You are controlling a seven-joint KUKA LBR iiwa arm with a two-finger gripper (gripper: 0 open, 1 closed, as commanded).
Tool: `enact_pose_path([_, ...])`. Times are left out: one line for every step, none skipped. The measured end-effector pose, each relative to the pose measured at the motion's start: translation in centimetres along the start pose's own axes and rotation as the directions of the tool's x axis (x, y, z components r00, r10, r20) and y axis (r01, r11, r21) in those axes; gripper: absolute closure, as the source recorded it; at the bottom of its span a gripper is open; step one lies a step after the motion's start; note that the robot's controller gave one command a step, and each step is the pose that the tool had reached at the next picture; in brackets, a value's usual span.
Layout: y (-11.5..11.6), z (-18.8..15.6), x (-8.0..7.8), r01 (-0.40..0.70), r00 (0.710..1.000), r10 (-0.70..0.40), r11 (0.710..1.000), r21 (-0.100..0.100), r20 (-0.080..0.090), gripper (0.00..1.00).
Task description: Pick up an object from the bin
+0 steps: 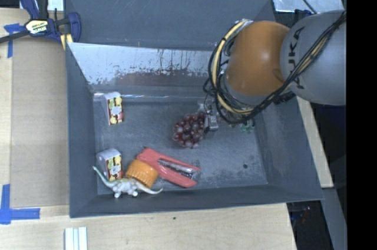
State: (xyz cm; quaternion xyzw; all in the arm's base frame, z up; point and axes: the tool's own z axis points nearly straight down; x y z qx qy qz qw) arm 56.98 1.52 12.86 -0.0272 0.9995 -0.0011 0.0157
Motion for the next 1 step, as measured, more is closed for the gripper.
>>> enact_pose_path([-0.02,-2.57,0.09,-0.001,1.0,0.001,1.0,0.0,-0.006,1.0])
